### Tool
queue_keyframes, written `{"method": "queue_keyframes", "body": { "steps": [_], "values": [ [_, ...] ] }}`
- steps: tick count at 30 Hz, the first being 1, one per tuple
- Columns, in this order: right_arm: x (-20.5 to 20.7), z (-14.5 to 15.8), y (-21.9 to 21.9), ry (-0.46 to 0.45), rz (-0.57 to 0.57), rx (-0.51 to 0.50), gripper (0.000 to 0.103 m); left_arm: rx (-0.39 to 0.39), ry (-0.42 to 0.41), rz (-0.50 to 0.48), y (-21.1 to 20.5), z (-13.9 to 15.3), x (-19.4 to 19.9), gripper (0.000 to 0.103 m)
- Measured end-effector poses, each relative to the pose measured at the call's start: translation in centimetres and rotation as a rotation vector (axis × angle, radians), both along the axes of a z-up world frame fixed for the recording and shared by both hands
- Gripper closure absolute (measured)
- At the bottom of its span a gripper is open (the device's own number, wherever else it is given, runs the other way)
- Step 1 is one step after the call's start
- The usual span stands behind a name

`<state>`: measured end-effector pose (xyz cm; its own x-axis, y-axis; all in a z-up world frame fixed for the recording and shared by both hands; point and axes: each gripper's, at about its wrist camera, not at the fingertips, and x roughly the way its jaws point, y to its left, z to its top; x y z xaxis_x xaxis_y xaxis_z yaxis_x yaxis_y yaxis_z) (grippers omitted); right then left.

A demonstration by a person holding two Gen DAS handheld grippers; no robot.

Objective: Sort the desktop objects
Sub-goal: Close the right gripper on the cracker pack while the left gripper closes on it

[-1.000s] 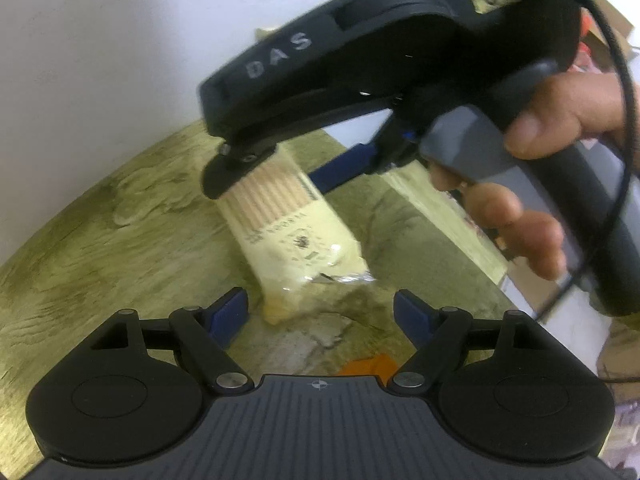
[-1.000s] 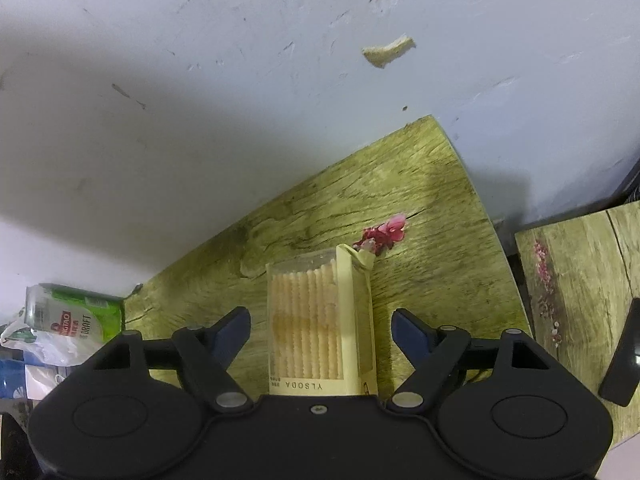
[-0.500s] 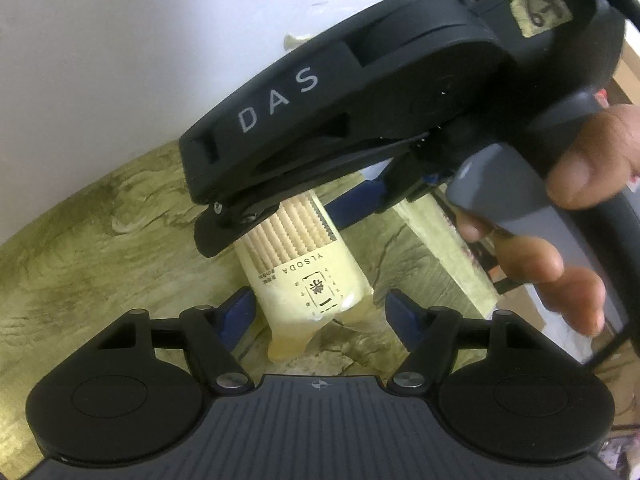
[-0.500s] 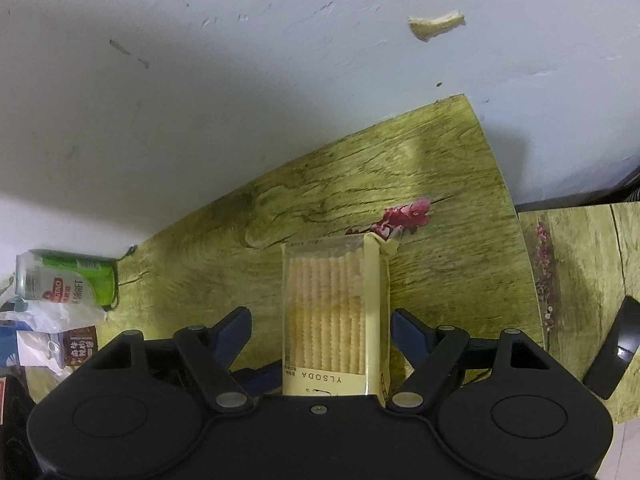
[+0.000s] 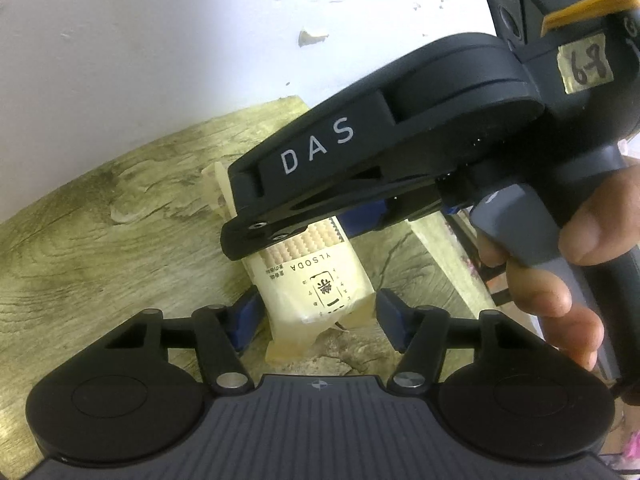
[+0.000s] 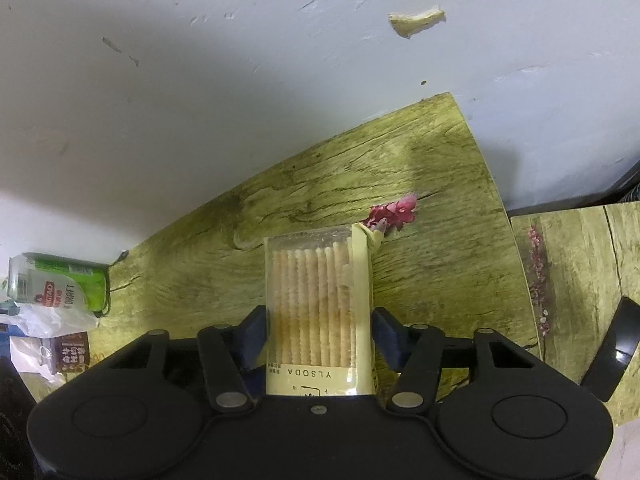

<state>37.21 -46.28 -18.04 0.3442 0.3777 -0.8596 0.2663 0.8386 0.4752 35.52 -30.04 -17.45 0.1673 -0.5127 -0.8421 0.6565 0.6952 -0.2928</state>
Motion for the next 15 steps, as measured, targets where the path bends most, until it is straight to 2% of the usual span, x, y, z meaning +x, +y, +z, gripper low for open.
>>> {"method": "queue_keyframes", "body": {
  "steps": [7,15],
  "values": [
    [-0.9,1.1,0.2,-0.031,-0.010,0.002,0.049,-0.007,-0.019,-0.004,0.3,1.1,-1.0,0.042],
    [-2.6,4.0,1.4,-0.083,-0.012,-0.001,0.049,-0.017,-0.057,-0.010,1.9,4.0,-3.1,0.043]
  ]
}}
